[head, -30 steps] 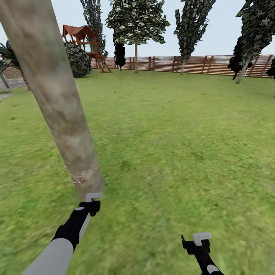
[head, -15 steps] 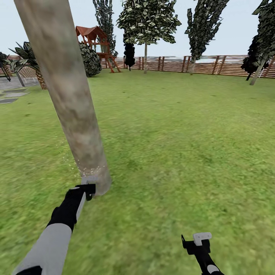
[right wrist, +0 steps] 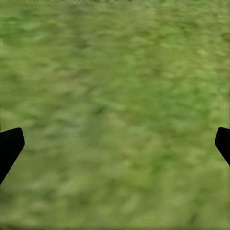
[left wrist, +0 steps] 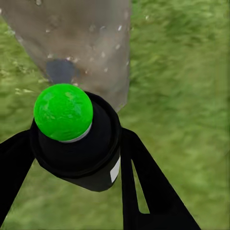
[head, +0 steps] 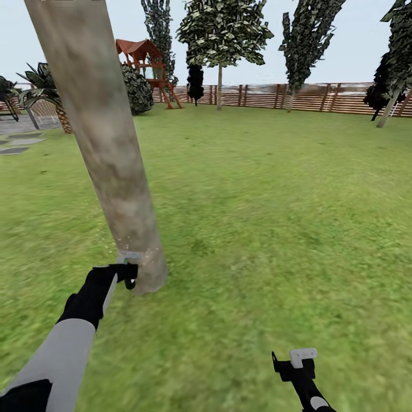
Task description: In the garden, pick up the pesticide atomizer on the floor and spray pesticide onto both trees until each tree trunk is fully covered.
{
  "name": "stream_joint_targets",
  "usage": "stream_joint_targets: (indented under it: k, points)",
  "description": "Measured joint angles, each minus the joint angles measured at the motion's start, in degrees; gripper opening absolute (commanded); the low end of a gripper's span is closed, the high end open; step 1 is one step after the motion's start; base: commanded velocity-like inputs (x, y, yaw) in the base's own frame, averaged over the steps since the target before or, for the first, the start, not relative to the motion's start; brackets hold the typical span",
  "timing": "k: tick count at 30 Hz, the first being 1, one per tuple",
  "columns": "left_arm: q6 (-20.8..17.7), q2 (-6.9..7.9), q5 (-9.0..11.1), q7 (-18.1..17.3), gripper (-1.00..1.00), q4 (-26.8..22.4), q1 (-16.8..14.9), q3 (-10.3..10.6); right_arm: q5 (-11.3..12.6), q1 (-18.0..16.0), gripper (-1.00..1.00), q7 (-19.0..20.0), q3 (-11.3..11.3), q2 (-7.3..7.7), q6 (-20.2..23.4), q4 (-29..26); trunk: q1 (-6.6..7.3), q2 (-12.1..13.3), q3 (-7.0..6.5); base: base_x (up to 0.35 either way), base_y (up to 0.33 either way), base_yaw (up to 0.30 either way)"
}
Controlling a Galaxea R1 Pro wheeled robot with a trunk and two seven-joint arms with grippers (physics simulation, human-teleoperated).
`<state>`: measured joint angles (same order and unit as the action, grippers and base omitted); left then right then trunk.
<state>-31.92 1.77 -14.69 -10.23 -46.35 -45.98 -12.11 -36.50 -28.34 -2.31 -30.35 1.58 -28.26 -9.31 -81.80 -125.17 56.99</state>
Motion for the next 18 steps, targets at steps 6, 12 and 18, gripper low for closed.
stream_joint_targets:
  k: [6, 12, 18]
  points:
    - [-0.32, 1.15, -0.3, 0.0, -1.0, -0.07, -0.34, -0.2, 0.01, 0.0, 1.0, 0.0, 0.0, 0.0, 0.0, 0.0, 0.0, 0.0, 0.01, 0.0, 0.0, 0.263]
    - [-0.3, 0.86, -0.13, 0.02, -1.0, -0.06, -0.44, 0.06, 0.01, 0.0, 1.0, -0.07, 0.0, 0.0, 0.0, -0.01, 0.01, 0.0, 0.0, 0.072, -0.069, 0.077]
    - [-0.28, 0.32, -0.22, 0.09, -1.0, -0.09, -0.9, 0.14, 0.01, 0.0, 1.0, -0.14, -0.01, 0.08, -0.01, -0.02, 0.01, 0.0, 0.0, 0.133, -0.23, 0.001]
